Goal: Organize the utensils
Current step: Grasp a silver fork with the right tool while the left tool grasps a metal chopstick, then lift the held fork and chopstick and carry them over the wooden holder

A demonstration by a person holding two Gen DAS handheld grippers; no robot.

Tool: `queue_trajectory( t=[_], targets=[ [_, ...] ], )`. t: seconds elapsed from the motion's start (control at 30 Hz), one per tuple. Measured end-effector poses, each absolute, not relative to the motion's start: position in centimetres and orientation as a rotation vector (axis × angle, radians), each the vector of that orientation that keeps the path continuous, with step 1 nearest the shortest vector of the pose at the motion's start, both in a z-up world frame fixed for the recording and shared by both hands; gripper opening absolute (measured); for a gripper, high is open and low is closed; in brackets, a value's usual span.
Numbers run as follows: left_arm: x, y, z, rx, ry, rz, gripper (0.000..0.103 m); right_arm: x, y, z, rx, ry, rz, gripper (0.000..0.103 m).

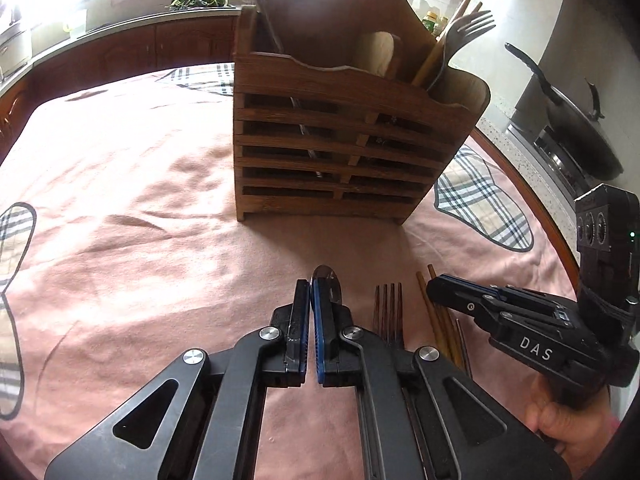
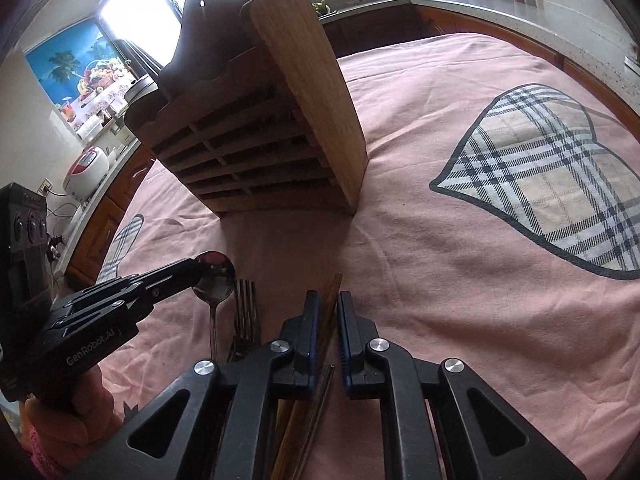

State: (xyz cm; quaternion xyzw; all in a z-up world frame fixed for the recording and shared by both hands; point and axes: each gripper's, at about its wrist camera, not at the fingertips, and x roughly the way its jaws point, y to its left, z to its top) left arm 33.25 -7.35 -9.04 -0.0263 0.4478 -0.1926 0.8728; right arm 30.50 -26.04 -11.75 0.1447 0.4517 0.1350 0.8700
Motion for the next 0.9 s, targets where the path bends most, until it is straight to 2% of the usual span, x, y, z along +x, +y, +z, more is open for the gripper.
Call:
queue_trajectory(
  t=[0.33,0.9],
  targets=[
    [29.9,-2.5,-5.8,-0.139,0.855,-0.367,0.001,28.5,-26.5,-8.6,0.351,0.847,0.298,0.007],
    [23.2,1.3,0.3,-0.183,0.65,-0.298,0.002,23.0,-26.5,-1.3,0.344,0.63,0.324,0.005]
  ],
)
